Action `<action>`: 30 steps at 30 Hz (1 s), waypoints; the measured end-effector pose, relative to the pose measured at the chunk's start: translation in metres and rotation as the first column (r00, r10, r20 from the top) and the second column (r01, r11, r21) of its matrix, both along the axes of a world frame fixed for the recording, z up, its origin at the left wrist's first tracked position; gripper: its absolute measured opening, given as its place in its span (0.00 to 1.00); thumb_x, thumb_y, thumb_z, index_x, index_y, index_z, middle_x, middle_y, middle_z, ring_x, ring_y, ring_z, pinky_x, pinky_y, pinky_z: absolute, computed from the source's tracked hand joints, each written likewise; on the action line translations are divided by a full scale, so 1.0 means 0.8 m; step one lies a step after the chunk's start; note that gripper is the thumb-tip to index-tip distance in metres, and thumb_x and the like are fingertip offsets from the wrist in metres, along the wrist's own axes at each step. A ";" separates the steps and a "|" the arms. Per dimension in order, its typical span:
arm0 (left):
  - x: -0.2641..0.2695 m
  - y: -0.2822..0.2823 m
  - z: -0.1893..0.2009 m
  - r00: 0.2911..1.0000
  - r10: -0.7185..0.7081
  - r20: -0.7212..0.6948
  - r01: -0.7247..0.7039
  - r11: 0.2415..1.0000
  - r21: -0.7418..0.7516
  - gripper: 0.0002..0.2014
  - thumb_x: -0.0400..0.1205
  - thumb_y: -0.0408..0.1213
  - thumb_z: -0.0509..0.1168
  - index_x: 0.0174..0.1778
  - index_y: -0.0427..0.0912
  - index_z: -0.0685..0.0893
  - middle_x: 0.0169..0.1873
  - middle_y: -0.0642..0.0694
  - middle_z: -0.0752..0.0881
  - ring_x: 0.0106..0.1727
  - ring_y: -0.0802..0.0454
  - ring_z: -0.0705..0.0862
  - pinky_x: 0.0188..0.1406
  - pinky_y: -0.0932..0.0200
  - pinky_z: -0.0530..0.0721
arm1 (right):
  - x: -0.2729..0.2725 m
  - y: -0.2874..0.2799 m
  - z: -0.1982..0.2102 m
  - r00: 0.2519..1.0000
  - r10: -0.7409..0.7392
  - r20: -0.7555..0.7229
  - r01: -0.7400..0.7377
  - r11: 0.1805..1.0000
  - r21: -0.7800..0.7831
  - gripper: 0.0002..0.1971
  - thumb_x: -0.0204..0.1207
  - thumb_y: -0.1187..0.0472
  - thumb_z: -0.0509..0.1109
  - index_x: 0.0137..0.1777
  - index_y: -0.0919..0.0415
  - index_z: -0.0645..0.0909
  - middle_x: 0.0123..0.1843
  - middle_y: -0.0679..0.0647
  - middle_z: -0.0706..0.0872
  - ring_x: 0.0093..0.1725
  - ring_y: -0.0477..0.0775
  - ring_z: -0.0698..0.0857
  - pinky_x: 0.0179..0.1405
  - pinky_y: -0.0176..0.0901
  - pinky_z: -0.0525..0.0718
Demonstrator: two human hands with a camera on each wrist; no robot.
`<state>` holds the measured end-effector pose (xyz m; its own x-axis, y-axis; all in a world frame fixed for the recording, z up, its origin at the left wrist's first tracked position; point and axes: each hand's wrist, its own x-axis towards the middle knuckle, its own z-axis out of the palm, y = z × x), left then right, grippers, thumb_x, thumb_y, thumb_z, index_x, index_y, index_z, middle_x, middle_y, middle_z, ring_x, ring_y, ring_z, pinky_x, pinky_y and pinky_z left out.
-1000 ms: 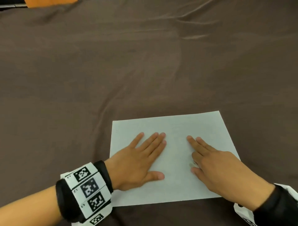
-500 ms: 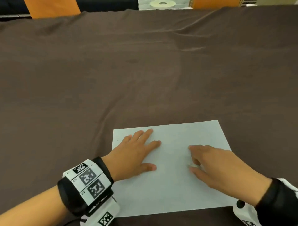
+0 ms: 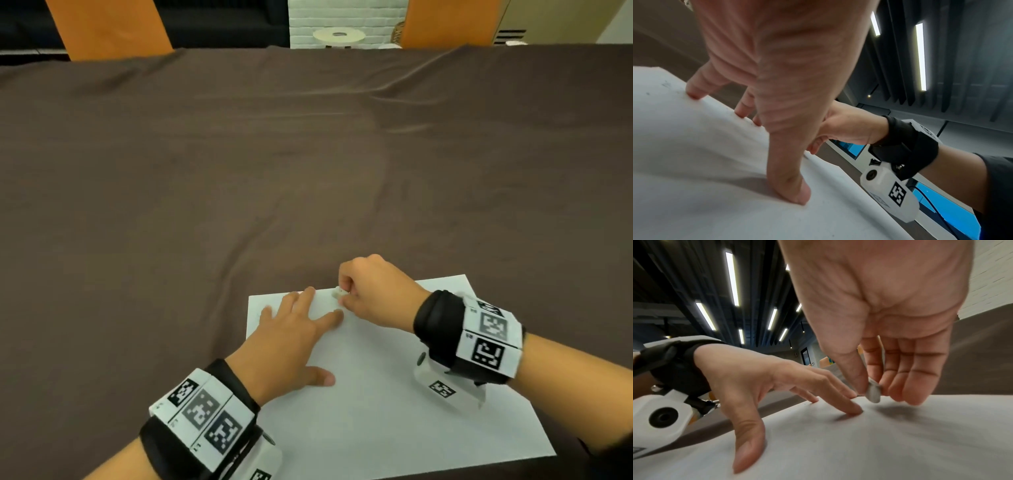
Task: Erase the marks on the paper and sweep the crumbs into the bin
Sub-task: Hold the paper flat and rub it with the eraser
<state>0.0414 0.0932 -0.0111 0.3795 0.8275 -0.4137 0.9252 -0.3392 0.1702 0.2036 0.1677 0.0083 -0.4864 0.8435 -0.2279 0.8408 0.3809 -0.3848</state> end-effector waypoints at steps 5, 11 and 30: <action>0.001 -0.002 -0.003 0.999 -0.037 -0.014 0.037 0.999 -0.003 0.40 0.80 0.59 0.66 0.83 0.67 0.48 0.84 0.39 0.39 0.84 0.40 0.41 0.80 0.31 0.55 | -0.018 0.013 -0.007 0.999 0.005 0.037 -0.004 0.999 -0.050 0.07 0.75 0.59 0.68 0.37 0.58 0.75 0.40 0.57 0.83 0.40 0.62 0.84 0.36 0.48 0.83; -0.001 -0.003 -0.008 0.998 -0.063 -0.026 0.063 0.998 0.018 0.39 0.81 0.61 0.63 0.83 0.67 0.46 0.84 0.37 0.36 0.84 0.38 0.39 0.80 0.30 0.54 | -0.027 0.009 -0.010 0.995 0.076 0.057 -0.073 0.995 -0.063 0.07 0.75 0.60 0.68 0.37 0.59 0.77 0.35 0.54 0.82 0.36 0.59 0.83 0.29 0.43 0.79; -0.004 -0.004 -0.008 0.996 -0.082 -0.036 0.083 0.996 0.017 0.39 0.82 0.62 0.60 0.82 0.69 0.42 0.84 0.40 0.34 0.84 0.39 0.38 0.81 0.32 0.52 | -0.008 0.023 -0.010 0.999 0.047 0.019 -0.046 0.998 -0.036 0.06 0.72 0.59 0.68 0.38 0.61 0.81 0.36 0.56 0.85 0.36 0.60 0.85 0.36 0.55 0.87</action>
